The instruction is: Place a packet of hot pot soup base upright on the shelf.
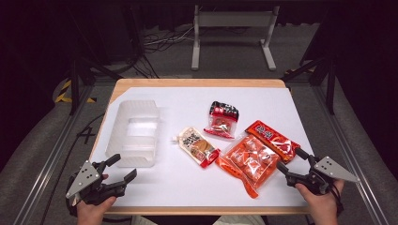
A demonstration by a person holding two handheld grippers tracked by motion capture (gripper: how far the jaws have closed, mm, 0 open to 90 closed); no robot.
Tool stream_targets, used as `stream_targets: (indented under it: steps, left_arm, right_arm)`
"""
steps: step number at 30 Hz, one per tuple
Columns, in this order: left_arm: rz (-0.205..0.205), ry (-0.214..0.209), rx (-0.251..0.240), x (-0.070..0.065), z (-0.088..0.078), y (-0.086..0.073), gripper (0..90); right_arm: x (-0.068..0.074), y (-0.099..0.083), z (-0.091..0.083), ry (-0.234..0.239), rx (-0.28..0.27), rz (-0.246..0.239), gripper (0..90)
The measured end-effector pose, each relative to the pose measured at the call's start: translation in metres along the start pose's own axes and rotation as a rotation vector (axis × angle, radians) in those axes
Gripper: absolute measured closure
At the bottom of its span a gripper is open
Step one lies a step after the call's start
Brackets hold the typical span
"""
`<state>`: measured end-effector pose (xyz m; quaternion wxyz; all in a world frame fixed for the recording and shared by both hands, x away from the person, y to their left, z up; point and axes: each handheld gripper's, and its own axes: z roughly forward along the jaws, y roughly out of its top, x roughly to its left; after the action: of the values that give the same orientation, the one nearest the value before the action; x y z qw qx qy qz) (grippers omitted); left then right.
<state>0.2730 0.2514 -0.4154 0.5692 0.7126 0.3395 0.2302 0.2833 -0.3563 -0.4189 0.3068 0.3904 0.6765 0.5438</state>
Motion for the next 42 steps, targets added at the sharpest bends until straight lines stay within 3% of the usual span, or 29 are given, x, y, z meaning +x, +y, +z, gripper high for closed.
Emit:
stream_targets:
  steps: [6, 13, 15, 16, 18, 21, 27, 30, 32, 34, 37, 42]
  left_arm:
    - [-0.009, 0.007, 0.013, -0.001, 0.002, 0.000, 21.7]
    - [-0.022, -0.004, 0.019, -0.004, 0.006, 0.000, 20.8]
    - [-0.011, -0.010, 0.021, -0.005, 0.007, 0.001, 20.8]
    - [-0.014, -0.010, 0.021, -0.006, 0.008, 0.001, 20.9]
    - [-0.013, -0.013, 0.023, -0.007, 0.009, 0.001, 20.9]
    - [-0.015, -0.018, 0.027, -0.008, 0.010, 0.000, 20.9]
    - [-0.011, -0.015, 0.028, -0.008, 0.009, 0.000, 20.9]
    - [-0.012, -0.015, 0.029, -0.008, 0.009, -0.001, 21.0]
    - [-0.011, -0.013, 0.030, -0.009, 0.009, -0.001, 21.0]
    - [-0.007, -0.011, 0.034, -0.009, 0.009, -0.001, 21.0]
    - [-0.009, -0.014, 0.038, -0.008, 0.011, -0.001, 21.1]
    - [0.004, -0.020, 0.041, -0.009, 0.012, -0.001, 21.1]
  right_arm:
    - [0.001, 0.004, 0.001, -0.003, -0.012, 0.001, 10.6]
    - [-0.002, 0.004, 0.011, 0.021, 0.045, 0.007, 7.5]
    - [-0.004, 0.008, 0.015, 0.010, 0.074, 0.001, 17.3]
    - [-0.006, 0.009, 0.017, 0.038, 0.099, -0.012, 23.6]
    - [-0.008, 0.011, 0.020, 0.053, 0.129, -0.026, 25.7]
    - [-0.012, 0.014, 0.027, 0.033, 0.137, -0.032, 29.1]
    - [-0.025, 0.020, 0.034, -0.011, 0.139, 0.018, 33.6]
    - [-0.033, 0.025, 0.037, -0.049, 0.144, -0.008, 36.6]
    - [-0.038, 0.026, 0.039, -0.060, 0.134, -0.004, 35.6]
    - [-0.041, 0.028, 0.041, -0.057, 0.130, 0.032, 35.5]
    - [-0.047, 0.030, 0.044, -0.082, 0.124, -0.003, 33.9]
    - [-0.061, 0.028, 0.050, -0.127, 0.152, 0.047, 31.6]
